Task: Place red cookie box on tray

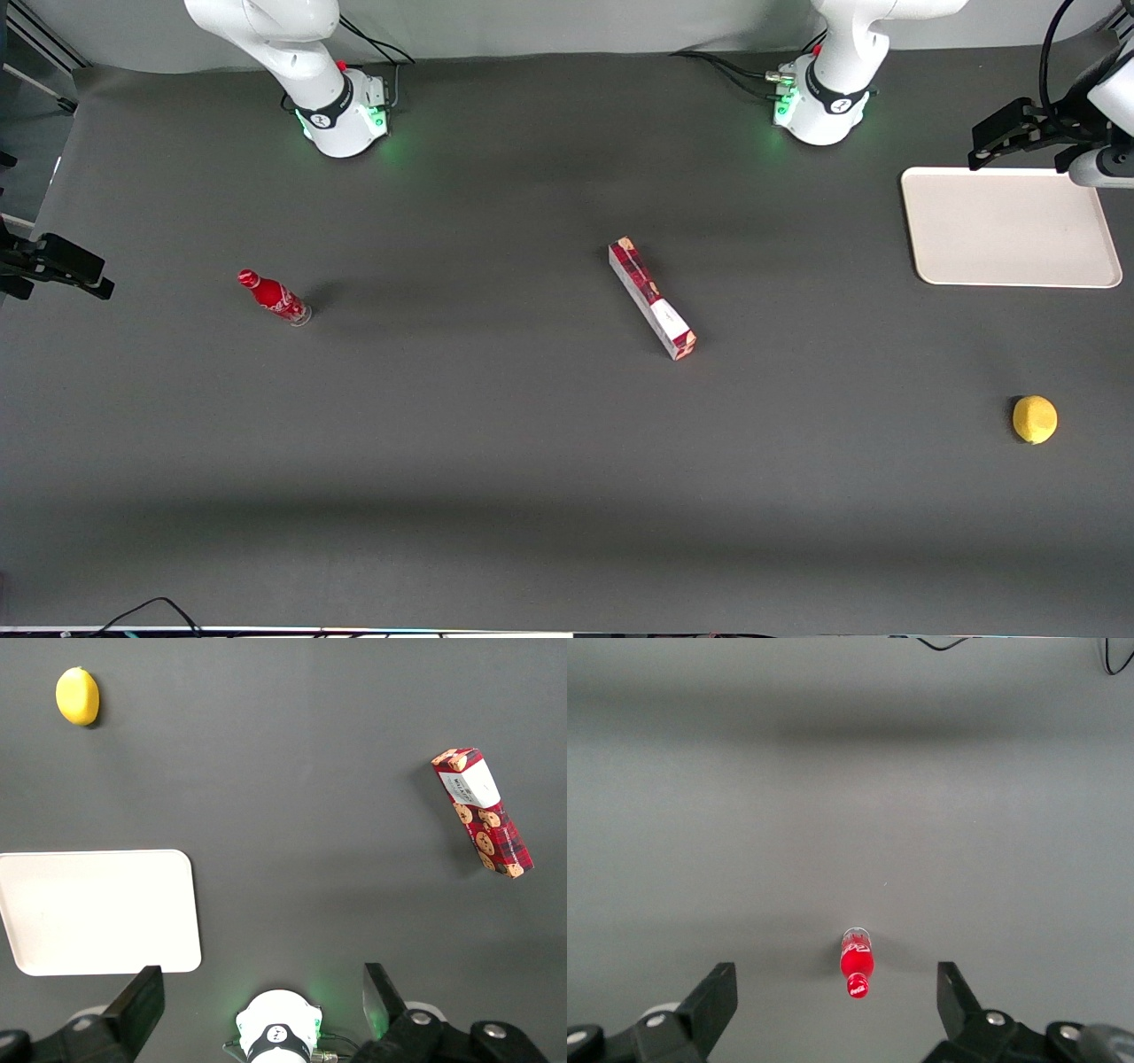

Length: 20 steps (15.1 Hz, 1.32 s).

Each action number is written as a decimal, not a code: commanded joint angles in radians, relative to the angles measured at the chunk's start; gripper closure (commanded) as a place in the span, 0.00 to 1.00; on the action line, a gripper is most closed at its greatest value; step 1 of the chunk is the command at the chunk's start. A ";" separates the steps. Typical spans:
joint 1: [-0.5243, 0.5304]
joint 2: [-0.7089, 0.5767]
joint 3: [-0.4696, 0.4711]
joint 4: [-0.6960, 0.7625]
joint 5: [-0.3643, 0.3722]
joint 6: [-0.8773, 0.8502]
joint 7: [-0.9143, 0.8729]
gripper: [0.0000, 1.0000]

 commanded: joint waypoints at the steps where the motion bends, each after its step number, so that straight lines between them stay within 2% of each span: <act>1: 0.002 0.009 0.002 0.030 -0.005 -0.036 -0.001 0.00; 9: 0.000 0.017 -0.011 0.021 0.005 -0.050 -0.059 0.00; 12: -0.001 0.018 -0.112 0.030 -0.002 -0.062 -0.249 0.00; 16: -0.001 0.066 -0.283 0.042 -0.034 -0.025 -0.606 0.00; 20: -0.003 0.213 -0.428 0.030 -0.050 0.182 -0.941 0.00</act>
